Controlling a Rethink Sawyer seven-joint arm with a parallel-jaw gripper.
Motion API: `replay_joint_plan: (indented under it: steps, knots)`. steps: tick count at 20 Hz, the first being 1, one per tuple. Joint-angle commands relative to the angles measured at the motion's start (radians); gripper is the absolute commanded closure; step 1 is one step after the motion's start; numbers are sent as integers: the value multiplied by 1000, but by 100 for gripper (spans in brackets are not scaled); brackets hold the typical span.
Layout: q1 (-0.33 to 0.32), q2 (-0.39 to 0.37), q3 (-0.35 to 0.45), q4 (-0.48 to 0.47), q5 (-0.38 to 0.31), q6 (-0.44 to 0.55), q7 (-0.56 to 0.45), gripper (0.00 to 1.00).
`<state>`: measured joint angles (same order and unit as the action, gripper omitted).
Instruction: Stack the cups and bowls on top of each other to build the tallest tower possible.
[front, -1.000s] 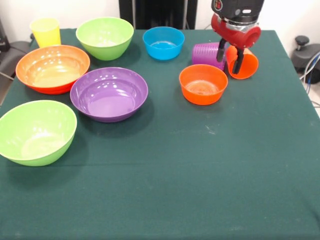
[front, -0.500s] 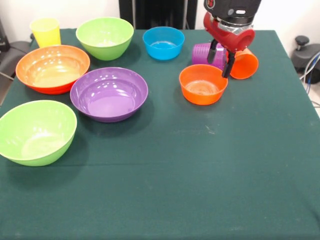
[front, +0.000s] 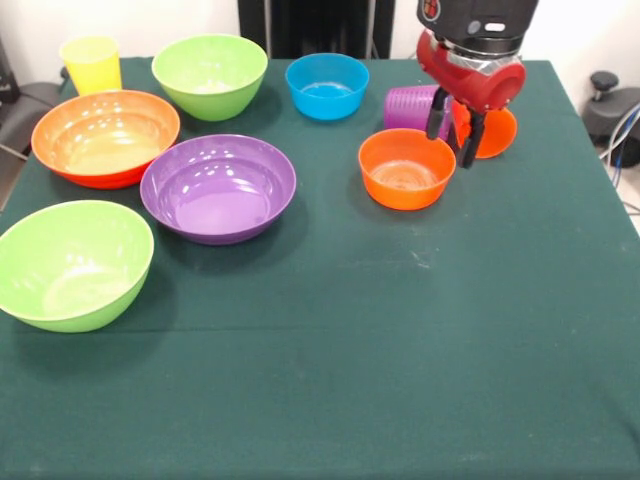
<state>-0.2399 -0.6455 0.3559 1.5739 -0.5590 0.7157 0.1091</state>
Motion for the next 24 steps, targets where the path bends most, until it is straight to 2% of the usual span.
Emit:
replay_joint_plan:
  steps: [1,9,15,24]
  knots:
    - [36,36,87,-58,-40,90,-21,0]
    - [58,49,103,-134,-37,153,-43,0]
    - [69,45,105,-116,-46,149,-34,0]
    - [49,-73,81,65,-18,92,50,0]
